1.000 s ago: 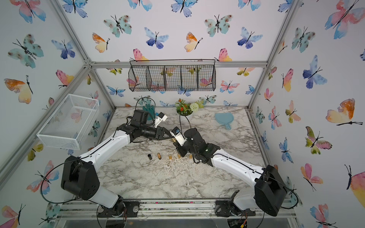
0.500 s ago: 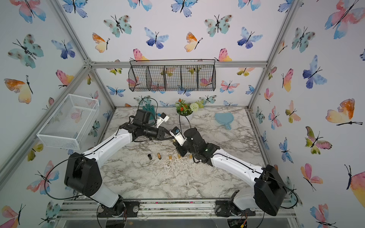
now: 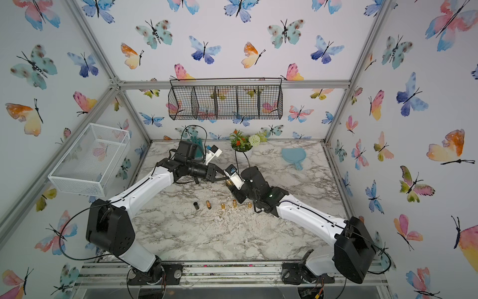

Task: Open the lipstick cap
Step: Place the lipstick at the center of the board.

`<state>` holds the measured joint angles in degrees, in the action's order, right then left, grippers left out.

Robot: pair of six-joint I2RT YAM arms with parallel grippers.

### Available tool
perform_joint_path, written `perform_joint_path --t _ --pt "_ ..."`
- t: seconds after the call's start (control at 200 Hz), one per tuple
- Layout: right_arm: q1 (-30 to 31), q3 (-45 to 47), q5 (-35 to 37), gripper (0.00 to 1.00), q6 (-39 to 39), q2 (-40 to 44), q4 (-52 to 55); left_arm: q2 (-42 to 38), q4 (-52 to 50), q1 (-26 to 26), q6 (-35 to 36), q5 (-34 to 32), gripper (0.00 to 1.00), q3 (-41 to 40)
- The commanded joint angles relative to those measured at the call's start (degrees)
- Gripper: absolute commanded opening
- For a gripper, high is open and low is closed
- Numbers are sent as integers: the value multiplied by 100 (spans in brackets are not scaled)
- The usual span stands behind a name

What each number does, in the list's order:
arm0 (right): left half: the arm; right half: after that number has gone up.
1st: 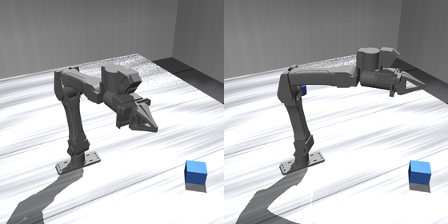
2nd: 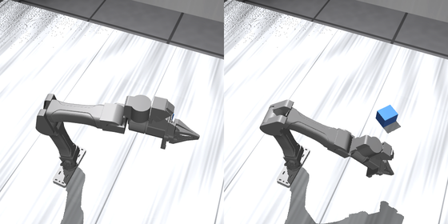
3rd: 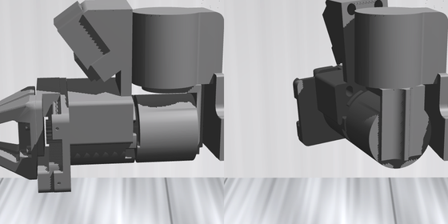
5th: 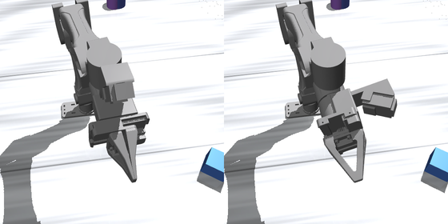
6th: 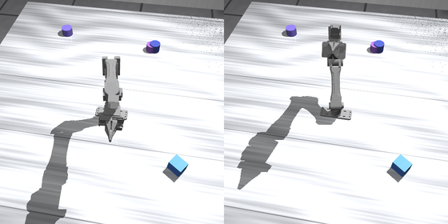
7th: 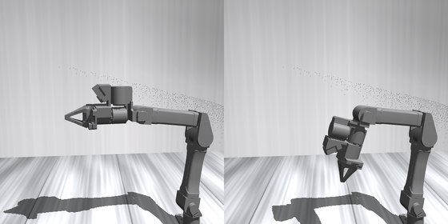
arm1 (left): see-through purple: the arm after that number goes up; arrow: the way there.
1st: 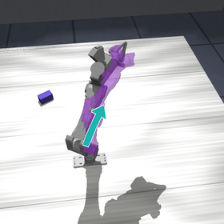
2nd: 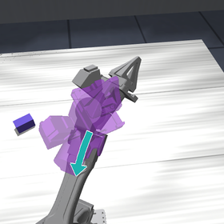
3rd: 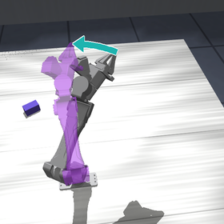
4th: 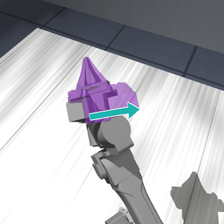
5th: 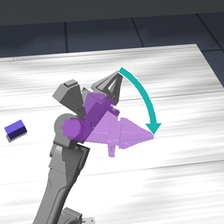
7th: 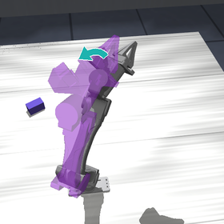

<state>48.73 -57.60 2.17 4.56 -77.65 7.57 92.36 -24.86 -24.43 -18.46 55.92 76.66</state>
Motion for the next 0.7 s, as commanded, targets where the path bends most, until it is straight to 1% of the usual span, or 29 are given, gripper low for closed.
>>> perform_joint_path --t 0.0,0.065,0.13,0.2,0.215,0.26,0.425,0.531,0.636,0.696 --pt "-13 -15 417 47 12 401 350 118 -10 28 -61 -475 4 186" --pt "-13 6 595 47 -24 619 536 195 -10 -58 -52 -1025 4 263" --pt "-12 -13 712 47 -60 881 733 279 -4 -281 36 -1780 5 402" --pt "-12 -81 854 47 -170 1160 946 380 10 -716 195 -2733 6 556" --pt "-13 -103 884 47 -196 1223 988 398 43 -814 219 -3053 6 564" --pt "-13 -157 983 46 -317 1408 1102 466 197 -1120 330 -3602 6 564" --pt "-10 -341 1560 46 -663 2002 1454 919 756 -2123 726 -4986 7 630" --pt "-12 -412 2007 46 -849 2220 1646 1297 914 -2592 879 -5536 9 798" --pt "-13 -527 1990 46 -842 2318 1866 1610 1243 -2879 853 -5524 9 828" --pt "-13 -528 1981 46 -836 2404 1872 1877 1239 -3019 885 -5630 9 964"
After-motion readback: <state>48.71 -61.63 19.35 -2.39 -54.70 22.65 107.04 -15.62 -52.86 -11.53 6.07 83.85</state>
